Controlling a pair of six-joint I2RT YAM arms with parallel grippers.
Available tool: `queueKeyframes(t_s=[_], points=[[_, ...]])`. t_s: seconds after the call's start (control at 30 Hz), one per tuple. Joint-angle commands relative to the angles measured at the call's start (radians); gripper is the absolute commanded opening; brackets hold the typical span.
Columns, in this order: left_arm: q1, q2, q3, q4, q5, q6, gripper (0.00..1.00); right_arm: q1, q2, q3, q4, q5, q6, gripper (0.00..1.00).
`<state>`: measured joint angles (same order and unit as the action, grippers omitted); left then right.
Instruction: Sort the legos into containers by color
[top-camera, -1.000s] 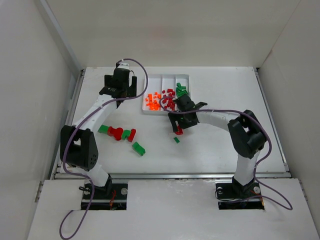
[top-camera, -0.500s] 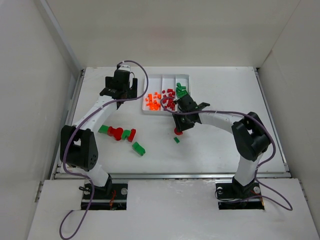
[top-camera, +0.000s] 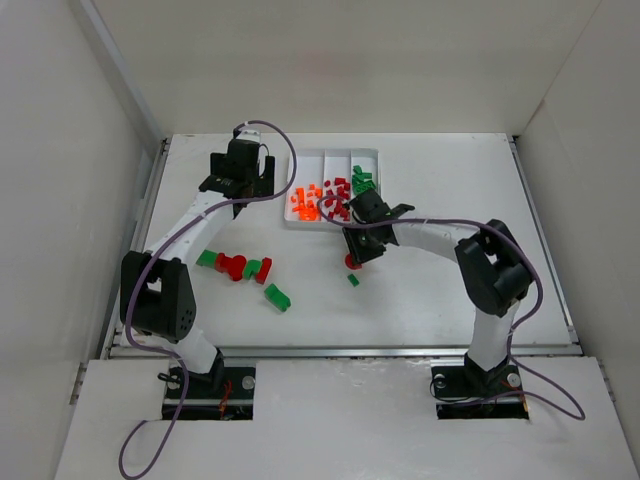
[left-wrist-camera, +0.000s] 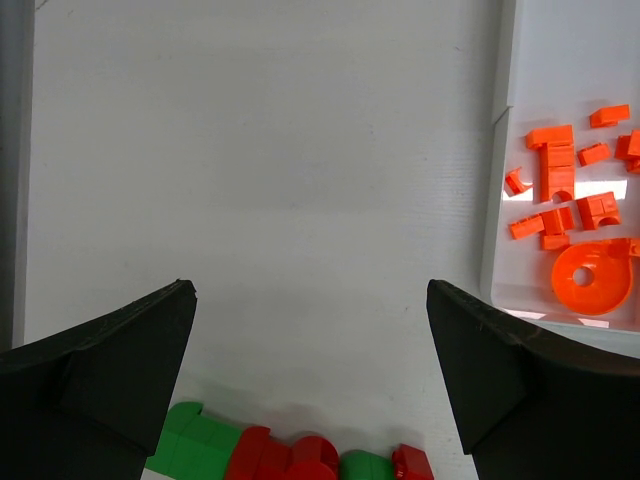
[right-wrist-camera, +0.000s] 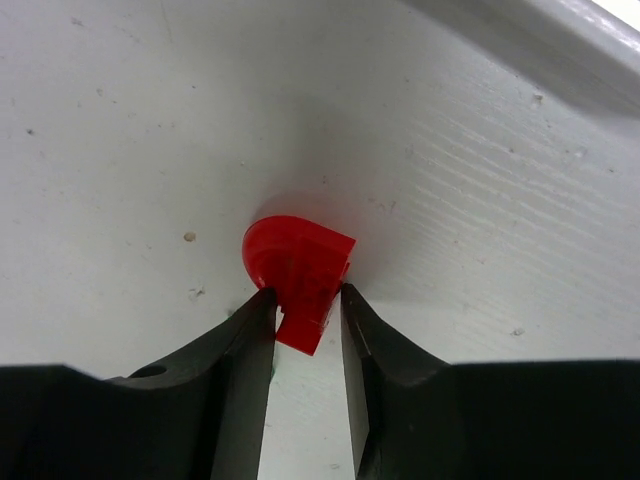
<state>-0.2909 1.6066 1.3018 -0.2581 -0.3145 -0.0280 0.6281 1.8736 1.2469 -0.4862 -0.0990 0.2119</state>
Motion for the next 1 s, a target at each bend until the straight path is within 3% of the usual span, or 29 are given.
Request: queueKeyframes(t_s=[0.0, 0.1, 0.23, 0.3, 0.53, 0.67, 0.77, 0.97], points=[[0.004, -0.054, -0.004, 0.028, -0.001, -0.012, 1.0, 0.002, 0.03, 0.04, -0.002, 0.005, -0.016, 0.37], [0.013, -0.045, -0.004, 0.028, -0.001, -0.012, 1.0, 0.002, 0.054, 0.068, -0.002, 0.015, -0.016, 0.37], [0.013, -0.045, -0.004, 0.028, -0.001, -0.012, 1.0, 0.002, 0.076, 0.088, -0.002, 0.024, -0.016, 0.19], [0.022, -0.036, -0.004, 0.028, -0.001, -0.012, 1.0, 0.002, 0.064, 0.088, -0.002, 0.033, -0.016, 0.0], [0.042, -0.025, 0.005, 0.028, -0.001, -0.022, 1.0, 0.002, -0.048, 0.129, -0.031, 0.051, -0.017, 0.0], [0.064, -0.005, 0.016, 0.019, 0.017, -0.047, 1.0, -0.054, -0.097, 0.25, 0.023, 0.117, 0.061, 0.0], [0.073, 0.004, 0.025, 0.019, 0.028, -0.059, 1.0, -0.128, -0.022, 0.365, 0.034, 0.073, 0.084, 0.0], [0.102, 0.015, 0.016, 0.019, 0.009, -0.05, 1.0, -0.189, 0.318, 0.852, -0.06, 0.053, 0.058, 0.0]])
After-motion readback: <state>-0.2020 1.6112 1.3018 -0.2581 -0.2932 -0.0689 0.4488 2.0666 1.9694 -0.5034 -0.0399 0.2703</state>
